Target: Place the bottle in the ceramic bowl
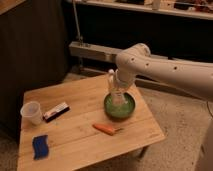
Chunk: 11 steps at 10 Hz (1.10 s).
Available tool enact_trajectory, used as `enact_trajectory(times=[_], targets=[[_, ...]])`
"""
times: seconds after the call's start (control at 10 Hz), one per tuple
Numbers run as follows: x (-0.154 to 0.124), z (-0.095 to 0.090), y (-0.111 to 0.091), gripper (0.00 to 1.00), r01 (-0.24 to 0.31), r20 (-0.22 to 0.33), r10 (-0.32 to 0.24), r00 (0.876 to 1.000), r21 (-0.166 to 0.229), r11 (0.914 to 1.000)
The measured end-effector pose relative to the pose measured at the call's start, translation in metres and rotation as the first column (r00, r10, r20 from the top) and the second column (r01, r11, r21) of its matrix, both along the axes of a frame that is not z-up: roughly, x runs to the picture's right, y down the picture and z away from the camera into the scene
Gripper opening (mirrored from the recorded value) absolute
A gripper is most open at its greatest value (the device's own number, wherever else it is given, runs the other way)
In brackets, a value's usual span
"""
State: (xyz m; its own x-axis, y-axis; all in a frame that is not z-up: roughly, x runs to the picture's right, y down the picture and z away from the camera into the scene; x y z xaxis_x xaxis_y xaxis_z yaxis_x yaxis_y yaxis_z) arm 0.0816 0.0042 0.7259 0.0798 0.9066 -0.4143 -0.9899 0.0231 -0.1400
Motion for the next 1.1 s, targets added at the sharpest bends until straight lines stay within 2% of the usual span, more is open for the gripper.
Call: enact_trajectory(times=[0.2, 0.5, 0.8, 0.9, 1.1], targets=[[0.019, -0.004, 0.016, 0.0, -0.01, -0.052, 0.009, 0.999, -0.013, 0.9999], [0.019, 0.024, 0.04, 0.0, -0.012, -0.085, 0.008, 0.996, -0.053, 0.9985], [0.031, 0.048, 0.065, 0.02, -0.022, -0.115, 0.012, 0.993, -0.081, 0.9965], [0.03, 0.052, 0.07, 0.09, -0.019, -0.115, 0.01, 0.993, -0.076, 0.9969], [0.033, 0.062, 0.073, 0.31, -0.027, -0.123, 0.019, 0.992, -0.065, 0.9975]])
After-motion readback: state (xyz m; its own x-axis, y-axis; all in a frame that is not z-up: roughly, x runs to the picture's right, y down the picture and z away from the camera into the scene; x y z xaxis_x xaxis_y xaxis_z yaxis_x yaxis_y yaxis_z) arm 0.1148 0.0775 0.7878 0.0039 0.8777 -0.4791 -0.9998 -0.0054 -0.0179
